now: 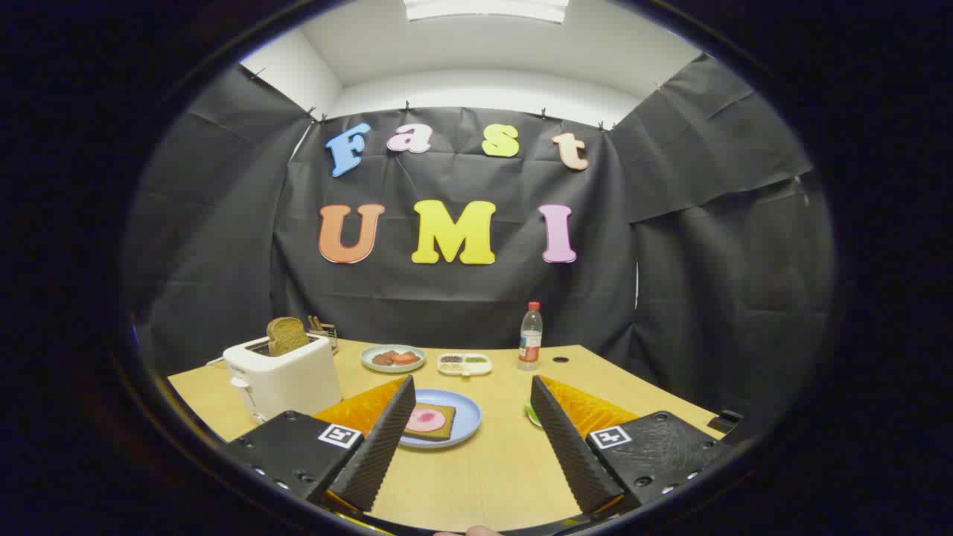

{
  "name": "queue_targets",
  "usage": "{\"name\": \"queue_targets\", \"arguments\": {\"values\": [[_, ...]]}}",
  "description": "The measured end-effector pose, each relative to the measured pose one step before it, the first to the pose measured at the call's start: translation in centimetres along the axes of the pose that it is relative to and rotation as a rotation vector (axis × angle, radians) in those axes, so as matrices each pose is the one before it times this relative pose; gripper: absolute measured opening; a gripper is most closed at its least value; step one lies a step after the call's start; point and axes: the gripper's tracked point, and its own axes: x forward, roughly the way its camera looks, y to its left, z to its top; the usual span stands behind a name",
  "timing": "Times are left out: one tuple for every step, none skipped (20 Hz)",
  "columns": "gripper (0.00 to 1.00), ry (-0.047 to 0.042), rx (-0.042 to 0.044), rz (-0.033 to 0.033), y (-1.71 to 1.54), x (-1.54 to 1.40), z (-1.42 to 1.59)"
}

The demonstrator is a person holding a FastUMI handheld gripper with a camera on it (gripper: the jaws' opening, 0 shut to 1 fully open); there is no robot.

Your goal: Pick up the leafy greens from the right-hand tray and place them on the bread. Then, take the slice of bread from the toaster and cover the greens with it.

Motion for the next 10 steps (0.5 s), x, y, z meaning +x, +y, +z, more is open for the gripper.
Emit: {"name": "queue_targets", "arguments": {"values": [[0.95,-0.00166,0.00303,0.00028,0.014,0.148,0.175],[0.95,-0.00633,0.00465,0.00346,0.053,0.054,0.156],[0.95,-0.00741,0.00292,0.00167,0.110,-0.021,0.304],[0.95,-0.00389,0.00134,0.00159,0.081,0.073,-0.028],[0.95,-0.00259,0.00355,0.00183,0.032,0.137,0.133],[0.95,0.00159,0.00318,0.00219,0.078,0.050,-0.130],[0.95,0.00260,0.00395,0.00351,0.133,0.065,-0.031],[0.95,0.00383,0.00165,0.00343,0.134,0.019,-0.109],[0.95,0.00321,-0.00083,0.00279,0.117,0.073,-0.083],[0.95,0.00379,-0.00217,0.00344,0.089,0.123,-0.120]]}}
